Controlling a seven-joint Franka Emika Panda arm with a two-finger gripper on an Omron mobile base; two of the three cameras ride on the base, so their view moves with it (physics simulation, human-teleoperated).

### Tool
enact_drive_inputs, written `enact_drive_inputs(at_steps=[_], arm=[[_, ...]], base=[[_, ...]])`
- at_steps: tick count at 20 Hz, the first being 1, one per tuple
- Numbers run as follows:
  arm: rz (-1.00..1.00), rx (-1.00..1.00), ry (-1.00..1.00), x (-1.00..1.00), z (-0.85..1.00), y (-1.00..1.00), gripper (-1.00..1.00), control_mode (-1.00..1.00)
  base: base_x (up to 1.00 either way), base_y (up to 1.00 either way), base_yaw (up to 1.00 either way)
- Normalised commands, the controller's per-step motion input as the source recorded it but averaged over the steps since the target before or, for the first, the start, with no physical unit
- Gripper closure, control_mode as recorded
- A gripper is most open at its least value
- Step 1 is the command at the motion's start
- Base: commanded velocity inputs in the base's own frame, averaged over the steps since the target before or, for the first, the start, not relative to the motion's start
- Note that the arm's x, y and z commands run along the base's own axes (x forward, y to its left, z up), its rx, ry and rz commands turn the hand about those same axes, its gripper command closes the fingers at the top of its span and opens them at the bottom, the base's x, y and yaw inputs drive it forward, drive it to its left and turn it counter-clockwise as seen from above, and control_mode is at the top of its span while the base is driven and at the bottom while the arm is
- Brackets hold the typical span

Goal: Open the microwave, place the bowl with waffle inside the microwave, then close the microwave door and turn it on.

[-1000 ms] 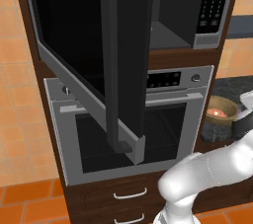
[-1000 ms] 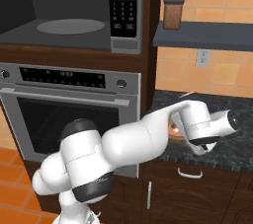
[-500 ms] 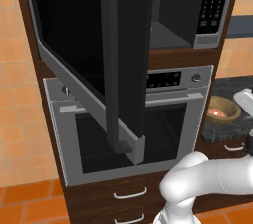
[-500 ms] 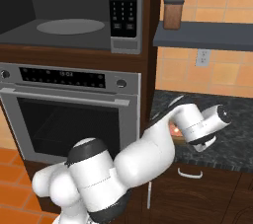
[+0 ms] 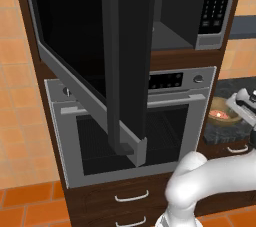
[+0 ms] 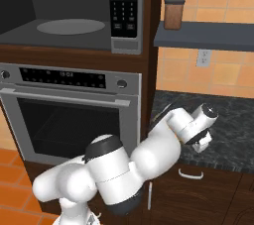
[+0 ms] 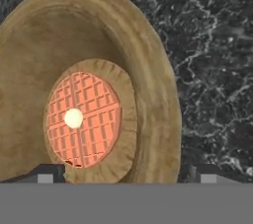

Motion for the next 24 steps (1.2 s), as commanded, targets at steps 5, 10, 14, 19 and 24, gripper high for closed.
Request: enact_drive_inputs(at_steps=[5,10,14,19,24], arm=[[-0.11,0.0,0.15,0.28,-0.3,-0.4,-1.0,-1.0],[-0.04,0.0,0.05,0.04,-0.15,-0.17,1.0,-1.0],[0.0,0.0,0.0,0.0,0.0,-0.01,1.0,-1.0],[0.0,0.0,0.01,-0.29,0.05,-0.27,1.0,-1.0],[0.0,0.02,-0.19,-0.94,0.5,-0.59,1.0,-1.0]], base=[[0.0,0.0,0.0],[0.0,0.0,0.0],[0.0,0.0,0.0],[0.0,0.0,0.0],[0.0,0.0,0.0]])
